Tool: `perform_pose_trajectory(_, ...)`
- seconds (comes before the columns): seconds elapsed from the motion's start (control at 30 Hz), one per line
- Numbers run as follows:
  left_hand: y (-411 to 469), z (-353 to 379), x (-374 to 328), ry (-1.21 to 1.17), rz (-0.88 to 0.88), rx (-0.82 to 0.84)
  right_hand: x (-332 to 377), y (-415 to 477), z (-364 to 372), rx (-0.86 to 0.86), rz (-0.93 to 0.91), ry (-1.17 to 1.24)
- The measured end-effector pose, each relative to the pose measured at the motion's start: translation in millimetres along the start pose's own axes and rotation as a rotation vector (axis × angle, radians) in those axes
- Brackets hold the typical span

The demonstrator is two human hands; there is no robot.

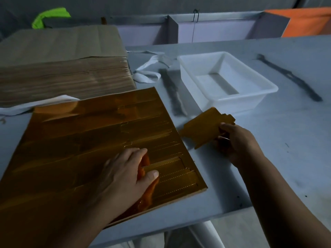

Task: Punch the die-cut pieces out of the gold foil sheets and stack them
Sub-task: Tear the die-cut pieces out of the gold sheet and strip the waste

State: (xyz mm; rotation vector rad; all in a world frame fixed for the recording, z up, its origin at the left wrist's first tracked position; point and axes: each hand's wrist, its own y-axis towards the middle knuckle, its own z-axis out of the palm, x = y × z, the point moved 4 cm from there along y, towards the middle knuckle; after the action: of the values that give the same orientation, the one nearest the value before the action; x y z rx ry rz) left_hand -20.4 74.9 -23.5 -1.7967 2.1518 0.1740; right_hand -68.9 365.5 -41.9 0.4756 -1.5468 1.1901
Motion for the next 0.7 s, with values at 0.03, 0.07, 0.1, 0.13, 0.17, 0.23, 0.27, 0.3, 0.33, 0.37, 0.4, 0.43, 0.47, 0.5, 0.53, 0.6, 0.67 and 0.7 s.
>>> perform_pose_trajectory(0.03, 2.6, -2.6, 0.6, 0.010, -0.004, -0.014, -0.3, -1.1, -3.1, -0.005, 0.004, 0.007)
perform_pose_trajectory(0.07, 5.1, -4.7, 0.9, 0.027, 0.003, -0.021, -0.3, -2.5, -6.1, -0.011, 0.009, 0.011)
perform_pose_trajectory(0.1, 8.2, -5.9, 1.3, 0.042, 0.013, -0.024, 0.2, -3.9, -9.2, -0.021, 0.013, 0.011)
perform_pose_trajectory(0.13, 11.3, -6.3, 1.9, 0.054, 0.021, -0.021, 1.0, -5.1, -12.4, -0.032, 0.015, 0.008)
perform_pose_trajectory(0.17, 14.7, -6.3, 2.5, 0.060, 0.026, -0.015, 2.1, -6.0, -15.6, -0.044, 0.013, 0.005)
perform_pose_trajectory(0.23, 20.1, -7.1, 3.1, 0.061, 0.029, -0.004, 4.0, -6.7, -21.1, -0.063, 0.009, -0.006)
perform_pose_trajectory(0.27, 22.1, -7.8, 3.0, 0.059, 0.034, -0.004, 4.6, -6.6, -23.4, -0.068, 0.009, -0.018)
perform_pose_trajectory(0.3, 23.6, -8.9, 2.9, 0.061, 0.045, -0.008, 5.2, -6.5, -25.3, -0.072, 0.012, -0.033)
perform_pose_trajectory(0.33, 24.3, -10.1, 2.3, 0.067, 0.058, -0.013, 5.6, -6.5, -26.9, -0.075, 0.013, -0.047)
perform_pose_trajectory(0.37, 24.7, -11.5, 1.4, 0.077, 0.077, -0.023, 6.1, -6.2, -28.3, -0.078, 0.011, -0.057)
perform_pose_trajectory(0.4, 24.1, -12.9, -0.2, 0.089, 0.104, -0.035, 6.6, -6.1, -29.6, -0.082, 0.008, -0.063)
perform_pose_trajectory(0.43, 22.9, -14.1, -2.6, 0.099, 0.140, -0.055, 7.0, -6.1, -30.8, -0.087, 0.005, -0.065)
perform_pose_trajectory(0.47, 20.7, -15.1, -4.9, 0.105, 0.179, -0.083, 7.3, -6.4, -32.0, -0.096, 0.002, -0.070)
perform_pose_trajectory(0.5, 18.8, -16.0, -7.3, 0.109, 0.221, -0.120, 7.7, -7.0, -33.2, -0.105, -0.001, -0.085)
perform_pose_trajectory(0.53, 16.7, -16.7, -9.1, 0.114, 0.256, -0.155, 8.0, -7.3, -34.4, -0.112, -0.009, -0.115)
perform_pose_trajectory(0.6, 13.4, -18.9, -11.6, 0.124, 0.296, -0.213, 8.5, -7.2, -35.8, -0.122, -0.036, -0.202)
perform_pose_trajectory(0.67, 12.5, -21.9, -13.4, 0.118, 0.312, -0.229, 9.9, -8.1, -35.5, -0.132, -0.077, -0.308)
perform_pose_trajectory(0.7, 12.0, -24.1, -14.5, 0.103, 0.320, -0.251, 11.2, -9.1, -34.9, -0.140, -0.106, -0.362)
